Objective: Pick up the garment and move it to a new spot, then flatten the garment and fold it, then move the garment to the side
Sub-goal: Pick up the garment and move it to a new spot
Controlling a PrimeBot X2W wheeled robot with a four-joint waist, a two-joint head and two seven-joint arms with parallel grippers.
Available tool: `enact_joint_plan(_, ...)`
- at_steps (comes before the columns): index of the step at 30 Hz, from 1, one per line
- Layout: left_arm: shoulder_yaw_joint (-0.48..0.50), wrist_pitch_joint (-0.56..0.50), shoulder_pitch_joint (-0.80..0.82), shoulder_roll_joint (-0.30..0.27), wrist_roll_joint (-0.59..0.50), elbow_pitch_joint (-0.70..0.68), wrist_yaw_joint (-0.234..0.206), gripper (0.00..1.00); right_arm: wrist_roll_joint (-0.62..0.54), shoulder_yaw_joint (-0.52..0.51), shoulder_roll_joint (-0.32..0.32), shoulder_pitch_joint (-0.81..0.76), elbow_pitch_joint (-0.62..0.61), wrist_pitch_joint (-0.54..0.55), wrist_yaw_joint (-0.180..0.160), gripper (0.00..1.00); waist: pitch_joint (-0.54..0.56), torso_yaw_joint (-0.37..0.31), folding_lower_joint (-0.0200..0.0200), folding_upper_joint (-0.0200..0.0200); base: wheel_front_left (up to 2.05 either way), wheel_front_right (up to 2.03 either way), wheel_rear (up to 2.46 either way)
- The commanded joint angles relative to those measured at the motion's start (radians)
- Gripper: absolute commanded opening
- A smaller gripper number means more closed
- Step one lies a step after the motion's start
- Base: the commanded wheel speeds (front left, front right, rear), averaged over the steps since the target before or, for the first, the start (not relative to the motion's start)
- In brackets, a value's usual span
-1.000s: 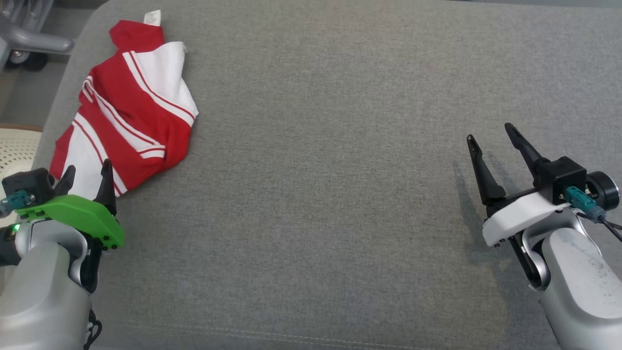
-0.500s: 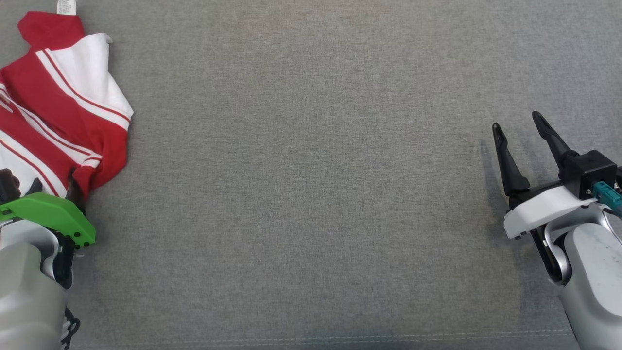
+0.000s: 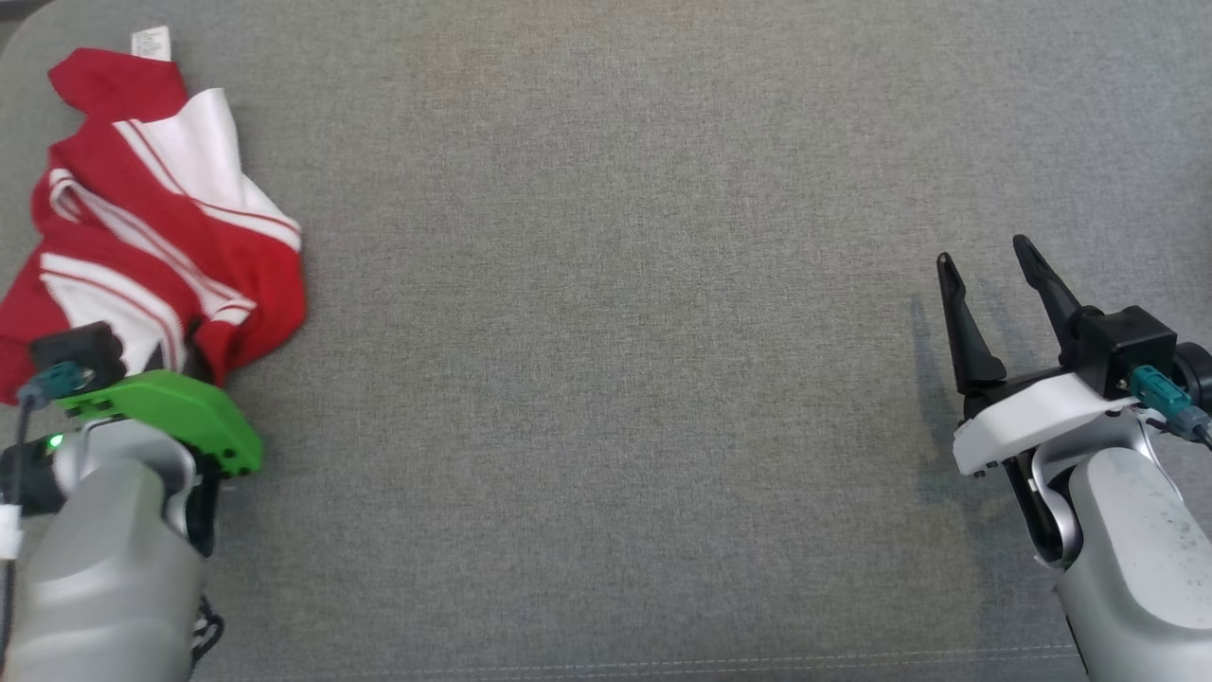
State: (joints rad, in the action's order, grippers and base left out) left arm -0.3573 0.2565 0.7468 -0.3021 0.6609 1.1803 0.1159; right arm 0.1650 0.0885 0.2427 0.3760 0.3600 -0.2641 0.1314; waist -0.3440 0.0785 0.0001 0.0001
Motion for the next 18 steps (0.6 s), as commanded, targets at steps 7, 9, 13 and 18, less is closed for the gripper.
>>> enact_joint_plan(7,-0.043,0.008,-0.045,0.097,-0.097,-0.278,0.016,0.0,0.014,0.004,-0.059,-0.012,0.016,0.0,-0.002,1.0,0.061,-0.013,-0.0001,-0.0001,0.0,0.0,0.0)
enact_joint_plan(9,-0.069,0.009,-0.056,0.129,-0.124,-0.346,0.016,0.0,0.015,0.002,-0.07,-0.014,0.017,0.0,-0.002,1.0,0.071,-0.032,-0.0001,-0.0001,0.0,0.0,0.0)
enact_joint_plan(13,-0.13,0.009,-0.081,0.18,-0.139,-0.433,0.015,0.0,0.02,-0.002,-0.084,-0.013,0.022,0.0,-0.002,1.0,0.083,-0.086,-0.0001,-0.0001,0.0,0.0,0.0)
enact_joint_plan(18,-0.213,0.009,-0.087,0.233,-0.133,-0.492,0.015,0.0,0.027,-0.006,-0.098,-0.017,0.028,0.0,-0.002,1.0,0.091,-0.177,-0.0001,-0.0001,0.0,0.0,0.0)
